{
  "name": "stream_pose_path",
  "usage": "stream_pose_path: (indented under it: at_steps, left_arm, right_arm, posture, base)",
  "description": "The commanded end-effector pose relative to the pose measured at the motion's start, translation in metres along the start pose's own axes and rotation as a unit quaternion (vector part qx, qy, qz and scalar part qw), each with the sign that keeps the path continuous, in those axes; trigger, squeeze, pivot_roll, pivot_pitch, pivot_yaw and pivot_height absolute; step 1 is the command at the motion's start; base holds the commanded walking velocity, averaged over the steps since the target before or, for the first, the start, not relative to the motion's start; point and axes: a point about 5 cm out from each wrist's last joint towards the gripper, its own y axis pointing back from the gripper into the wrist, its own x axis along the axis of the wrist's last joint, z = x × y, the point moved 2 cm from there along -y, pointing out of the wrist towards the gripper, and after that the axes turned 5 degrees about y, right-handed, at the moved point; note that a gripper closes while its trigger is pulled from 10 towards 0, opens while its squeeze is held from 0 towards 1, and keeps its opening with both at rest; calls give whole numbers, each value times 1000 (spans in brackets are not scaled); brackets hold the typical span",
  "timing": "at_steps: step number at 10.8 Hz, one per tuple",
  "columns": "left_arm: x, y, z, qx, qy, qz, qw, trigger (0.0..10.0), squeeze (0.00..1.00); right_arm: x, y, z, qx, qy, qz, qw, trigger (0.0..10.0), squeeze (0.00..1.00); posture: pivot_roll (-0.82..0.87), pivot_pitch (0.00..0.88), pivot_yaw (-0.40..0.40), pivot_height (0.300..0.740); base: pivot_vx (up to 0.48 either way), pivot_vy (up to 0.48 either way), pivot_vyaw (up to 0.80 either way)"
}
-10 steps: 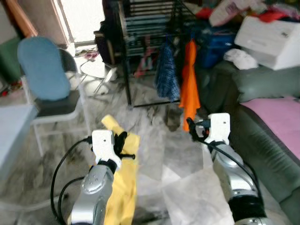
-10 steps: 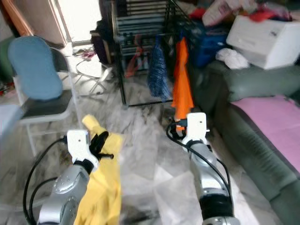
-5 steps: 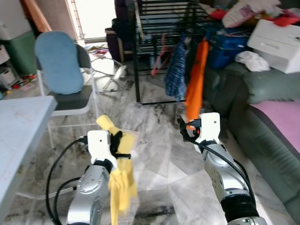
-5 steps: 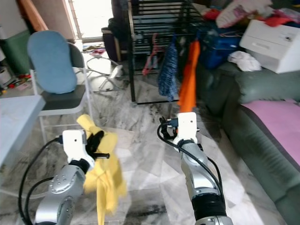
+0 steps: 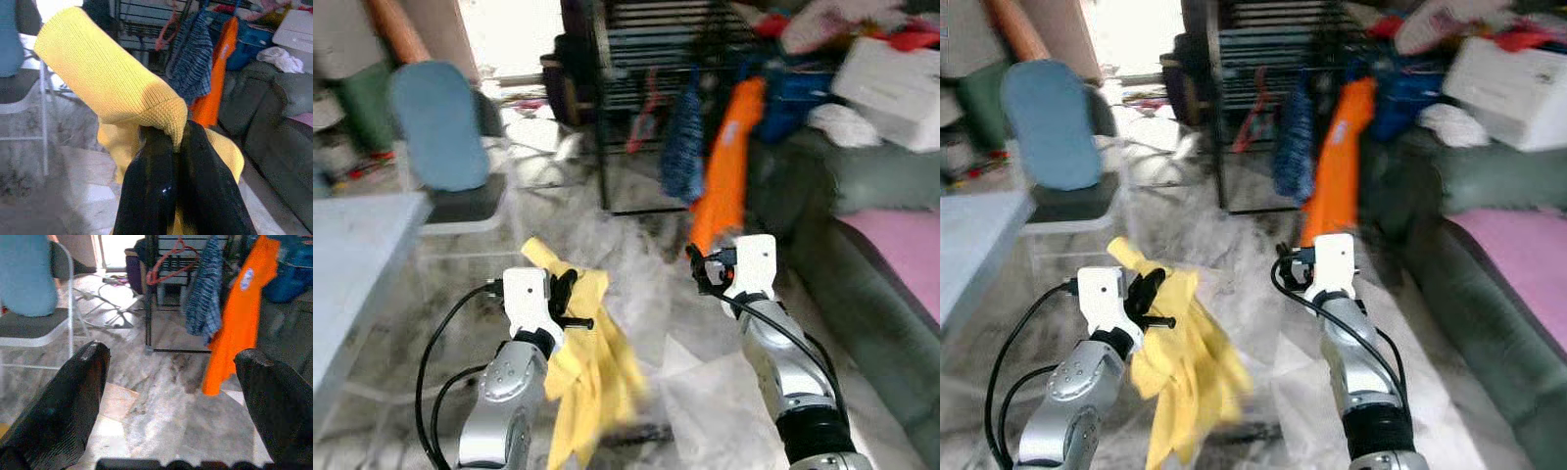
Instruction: Hang hanger
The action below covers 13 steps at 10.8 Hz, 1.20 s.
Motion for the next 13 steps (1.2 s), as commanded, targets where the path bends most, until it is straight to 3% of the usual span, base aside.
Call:
stream_pose_path:
  at_steps: [1, 9, 13]
  left_arm:
    - [15, -2, 1, -3, -7, 30, 1000, 10000, 0]
    - [10, -1, 5, -7, 1, 24, 1000, 10000, 0]
    - [5, -3, 5, -8, 3, 16, 1000, 10000, 0]
  right_arm:
    - [6, 0, -2, 4, 1, 12, 1000, 10000, 0]
    - [3, 2, -1, 0, -3, 7, 1000, 10000, 0]
    - [2, 2, -1, -2, -4, 4, 1000, 10000, 0]
  posture:
    - [-39, 0, 46, 740]
    - [-48, 0, 44, 740]
    - [-53, 0, 48, 740]
  base:
    - [398, 0, 0]
    - [449, 0, 0]
    - [386, 284, -431]
